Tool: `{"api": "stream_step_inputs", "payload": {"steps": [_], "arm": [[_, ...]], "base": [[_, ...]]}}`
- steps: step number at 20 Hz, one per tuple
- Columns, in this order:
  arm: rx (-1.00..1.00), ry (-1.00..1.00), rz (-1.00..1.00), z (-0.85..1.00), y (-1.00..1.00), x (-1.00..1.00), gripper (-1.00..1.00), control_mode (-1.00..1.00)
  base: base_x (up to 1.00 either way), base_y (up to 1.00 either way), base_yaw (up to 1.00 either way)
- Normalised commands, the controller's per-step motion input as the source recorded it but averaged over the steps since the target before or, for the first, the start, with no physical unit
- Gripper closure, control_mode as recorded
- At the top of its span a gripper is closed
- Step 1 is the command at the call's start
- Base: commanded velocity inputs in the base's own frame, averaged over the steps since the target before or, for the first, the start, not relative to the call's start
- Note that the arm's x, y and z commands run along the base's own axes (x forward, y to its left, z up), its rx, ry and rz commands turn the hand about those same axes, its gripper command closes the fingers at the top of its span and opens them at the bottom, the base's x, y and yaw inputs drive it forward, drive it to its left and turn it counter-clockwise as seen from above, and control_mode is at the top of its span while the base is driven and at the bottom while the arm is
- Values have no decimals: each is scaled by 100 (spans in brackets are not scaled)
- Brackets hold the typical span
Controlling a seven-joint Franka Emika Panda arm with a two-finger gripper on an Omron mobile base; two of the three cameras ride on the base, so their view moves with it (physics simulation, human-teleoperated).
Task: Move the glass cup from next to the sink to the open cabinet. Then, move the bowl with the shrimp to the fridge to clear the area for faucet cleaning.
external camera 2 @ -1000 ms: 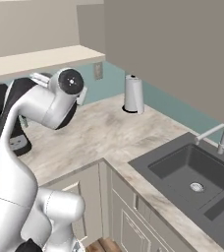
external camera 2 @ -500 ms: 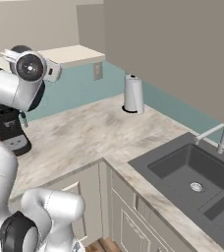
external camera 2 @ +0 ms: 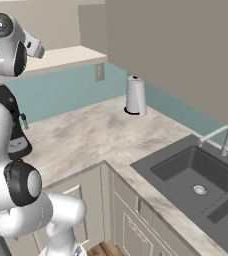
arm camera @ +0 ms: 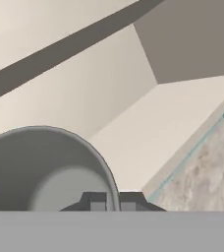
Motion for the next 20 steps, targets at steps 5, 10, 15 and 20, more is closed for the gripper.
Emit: {"api": "stream_step_inputs", "payload": {"steps": [5,10,15,20], "arm": [[-1,0,1,-26,7,0,100,-100],[0,1,1,-41,12,0,100,-100],[0,0,0,-17,5,3,100,-100],[-5,0,0,-8,15,29,100,-100]], "base": [[0,0,0],[0,0,0],[0,0,0],[0,0,0]]}}
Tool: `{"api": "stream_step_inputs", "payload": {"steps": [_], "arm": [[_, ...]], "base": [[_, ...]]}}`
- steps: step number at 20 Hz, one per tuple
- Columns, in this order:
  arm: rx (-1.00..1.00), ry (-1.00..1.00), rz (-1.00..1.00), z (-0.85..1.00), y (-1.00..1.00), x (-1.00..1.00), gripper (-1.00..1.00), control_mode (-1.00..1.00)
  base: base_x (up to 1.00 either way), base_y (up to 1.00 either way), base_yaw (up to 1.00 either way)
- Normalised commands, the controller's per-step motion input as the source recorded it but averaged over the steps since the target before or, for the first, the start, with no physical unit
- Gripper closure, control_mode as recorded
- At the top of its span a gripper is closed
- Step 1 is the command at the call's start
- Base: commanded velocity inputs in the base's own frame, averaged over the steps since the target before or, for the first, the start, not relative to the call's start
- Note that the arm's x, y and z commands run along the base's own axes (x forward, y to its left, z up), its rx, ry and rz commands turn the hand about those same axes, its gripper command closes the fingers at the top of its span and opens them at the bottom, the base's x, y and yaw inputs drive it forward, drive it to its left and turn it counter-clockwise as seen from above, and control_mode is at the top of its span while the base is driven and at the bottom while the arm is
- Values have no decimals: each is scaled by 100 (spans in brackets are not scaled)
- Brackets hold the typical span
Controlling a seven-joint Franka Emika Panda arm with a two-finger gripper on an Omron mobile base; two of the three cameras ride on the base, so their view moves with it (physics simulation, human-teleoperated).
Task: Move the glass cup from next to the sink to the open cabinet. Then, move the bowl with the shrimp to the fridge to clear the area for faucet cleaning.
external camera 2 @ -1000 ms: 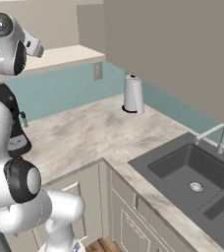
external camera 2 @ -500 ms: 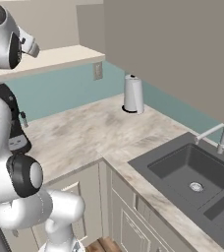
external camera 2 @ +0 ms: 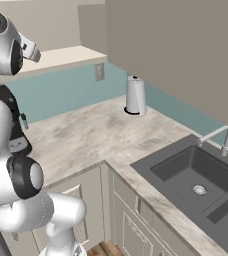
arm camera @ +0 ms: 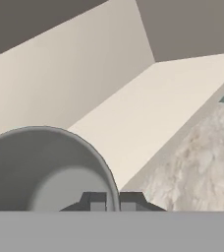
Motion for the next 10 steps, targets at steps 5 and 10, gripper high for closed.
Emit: {"api": "stream_step_inputs", "payload": {"steps": [5,10], "arm": [[-7,0,0,0,31,55,100,-100],[-11,0,0,0,29,42,100,-100]], "base": [[0,0,0],[0,0,0]]}}
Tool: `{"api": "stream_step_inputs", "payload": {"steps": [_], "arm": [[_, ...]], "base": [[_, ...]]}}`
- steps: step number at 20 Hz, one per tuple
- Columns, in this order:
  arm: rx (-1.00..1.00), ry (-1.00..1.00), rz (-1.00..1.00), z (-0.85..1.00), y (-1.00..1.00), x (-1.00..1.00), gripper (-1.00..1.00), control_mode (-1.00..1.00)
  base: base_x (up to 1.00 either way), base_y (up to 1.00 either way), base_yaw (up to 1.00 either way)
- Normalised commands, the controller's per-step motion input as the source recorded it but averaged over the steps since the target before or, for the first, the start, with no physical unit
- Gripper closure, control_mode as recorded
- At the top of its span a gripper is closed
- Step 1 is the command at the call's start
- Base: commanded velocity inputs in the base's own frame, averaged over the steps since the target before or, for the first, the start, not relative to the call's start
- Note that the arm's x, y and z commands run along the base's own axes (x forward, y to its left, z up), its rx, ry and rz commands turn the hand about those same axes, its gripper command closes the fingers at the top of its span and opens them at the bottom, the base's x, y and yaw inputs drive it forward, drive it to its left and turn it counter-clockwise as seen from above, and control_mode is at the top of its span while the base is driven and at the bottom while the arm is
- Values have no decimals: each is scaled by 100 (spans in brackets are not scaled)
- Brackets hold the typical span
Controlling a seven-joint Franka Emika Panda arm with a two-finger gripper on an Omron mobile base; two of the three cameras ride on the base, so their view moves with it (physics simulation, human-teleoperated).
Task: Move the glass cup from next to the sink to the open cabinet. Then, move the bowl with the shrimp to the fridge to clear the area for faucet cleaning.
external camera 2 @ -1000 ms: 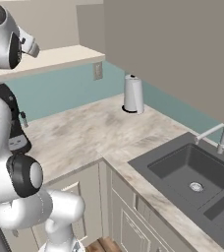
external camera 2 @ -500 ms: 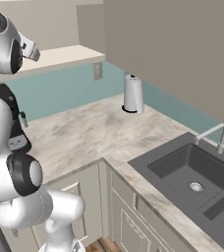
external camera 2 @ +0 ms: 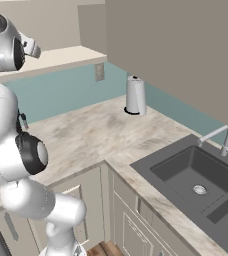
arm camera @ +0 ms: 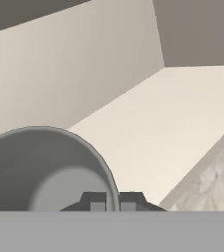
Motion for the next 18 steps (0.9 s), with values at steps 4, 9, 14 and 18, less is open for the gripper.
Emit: {"api": "stream_step_inputs", "payload": {"steps": [4,9,14,18], "arm": [[-13,0,0,-3,29,30,100,-100],[-13,0,0,-28,23,10,100,-100],[-7,0,0,-20,17,16,-100,-100],[0,-3,0,-6,2,14,-100,-100]], "base": [[0,0,0],[0,0,0],[0,0,0],[0,0,0]]}}
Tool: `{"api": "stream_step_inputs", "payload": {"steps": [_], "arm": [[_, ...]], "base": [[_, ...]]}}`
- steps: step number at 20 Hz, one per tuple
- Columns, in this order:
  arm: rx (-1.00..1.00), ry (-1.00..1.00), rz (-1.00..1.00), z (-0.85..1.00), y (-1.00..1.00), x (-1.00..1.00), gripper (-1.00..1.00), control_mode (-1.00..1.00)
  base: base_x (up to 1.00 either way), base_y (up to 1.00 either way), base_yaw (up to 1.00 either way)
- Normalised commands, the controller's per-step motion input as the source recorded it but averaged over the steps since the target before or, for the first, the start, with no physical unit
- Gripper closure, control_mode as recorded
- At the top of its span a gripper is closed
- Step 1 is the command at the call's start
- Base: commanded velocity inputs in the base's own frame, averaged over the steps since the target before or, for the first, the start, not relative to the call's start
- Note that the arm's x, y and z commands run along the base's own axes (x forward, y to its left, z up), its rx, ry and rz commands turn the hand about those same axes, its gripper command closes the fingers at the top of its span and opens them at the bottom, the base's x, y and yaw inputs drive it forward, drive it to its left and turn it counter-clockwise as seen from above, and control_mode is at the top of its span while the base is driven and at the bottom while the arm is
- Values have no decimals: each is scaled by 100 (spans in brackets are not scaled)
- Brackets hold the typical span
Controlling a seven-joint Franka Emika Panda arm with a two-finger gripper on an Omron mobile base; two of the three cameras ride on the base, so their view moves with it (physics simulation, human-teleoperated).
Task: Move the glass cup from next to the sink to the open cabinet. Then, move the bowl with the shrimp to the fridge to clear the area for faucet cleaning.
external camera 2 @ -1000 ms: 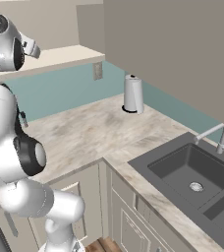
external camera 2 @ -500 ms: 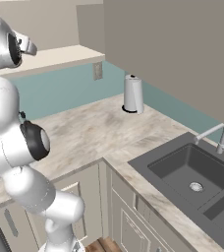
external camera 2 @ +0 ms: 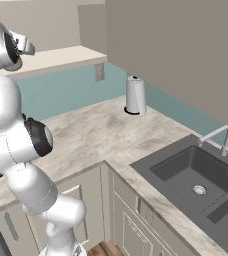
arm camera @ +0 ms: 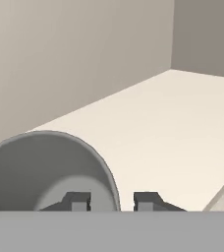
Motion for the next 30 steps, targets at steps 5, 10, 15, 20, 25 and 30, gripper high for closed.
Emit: {"api": "stream_step_inputs", "payload": {"steps": [5,10,15,20,25,30], "arm": [[0,0,0,0,0,9,-100,-100],[0,-7,0,4,0,0,-100,-100],[0,-28,0,27,-5,-21,-100,-100],[0,-44,0,16,-18,-70,-100,-100],[2,-28,0,-95,-96,-100,-100,-100],[16,-3,0,-98,-100,-100,-100,-100]], "base": [[0,0,0],[0,0,0],[0,0,0],[0,0,0],[0,0,0],[0,0,0]]}}
